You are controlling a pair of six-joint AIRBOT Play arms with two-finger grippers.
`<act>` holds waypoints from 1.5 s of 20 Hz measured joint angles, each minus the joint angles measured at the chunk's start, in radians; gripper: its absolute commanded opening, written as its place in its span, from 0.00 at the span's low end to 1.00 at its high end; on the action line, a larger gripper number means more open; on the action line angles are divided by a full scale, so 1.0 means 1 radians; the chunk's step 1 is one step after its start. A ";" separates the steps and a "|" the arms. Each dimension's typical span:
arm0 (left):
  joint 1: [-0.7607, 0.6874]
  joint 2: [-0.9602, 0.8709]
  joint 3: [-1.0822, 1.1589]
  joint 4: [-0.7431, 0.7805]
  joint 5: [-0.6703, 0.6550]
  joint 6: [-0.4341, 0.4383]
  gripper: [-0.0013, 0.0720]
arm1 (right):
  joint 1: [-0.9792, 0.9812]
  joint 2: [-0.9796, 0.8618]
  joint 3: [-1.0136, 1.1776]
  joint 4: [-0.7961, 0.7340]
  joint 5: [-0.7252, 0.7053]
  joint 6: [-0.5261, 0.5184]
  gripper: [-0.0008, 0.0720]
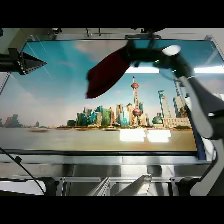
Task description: Fold the shirts.
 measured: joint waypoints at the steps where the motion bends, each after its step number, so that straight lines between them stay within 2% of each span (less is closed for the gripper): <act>1: 0.000 0.000 0.000 0.000 0.000 0.000 0.03 | -0.047 0.045 0.000 -0.033 0.000 0.031 0.04; 3: 0.000 0.000 0.000 0.000 0.000 0.000 0.03 | -0.155 0.143 0.000 -0.138 0.013 0.137 0.04; 7: 0.000 0.000 0.000 0.000 -0.006 0.000 0.03 | -0.359 0.305 0.000 -0.400 0.118 0.416 0.04; 10: 0.000 0.000 0.000 0.000 -0.013 -0.001 0.03 | -0.483 0.407 0.000 -0.598 0.272 0.599 0.04; 13: 0.000 0.000 0.000 0.000 -0.016 -0.003 0.03 | -0.579 0.497 0.000 -0.753 0.434 0.715 0.04; 17: -0.006 -0.005 0.000 0.000 -0.019 -0.003 0.03 | -0.654 0.595 0.001 -0.932 0.547 0.801 0.04; 20: -0.019 -0.007 0.000 0.001 -0.019 -0.003 0.03 | -0.671 0.632 0.000 -1.037 0.603 0.825 0.04; 25: -0.057 -0.008 0.000 0.001 -0.023 0.000 0.03 | -0.679 0.651 -0.061 -1.198 0.766 0.816 0.03; 30: -0.106 -0.008 0.000 0.001 -0.024 0.000 0.04 | -0.681 0.698 -0.219 -1.306 0.890 0.800 0.04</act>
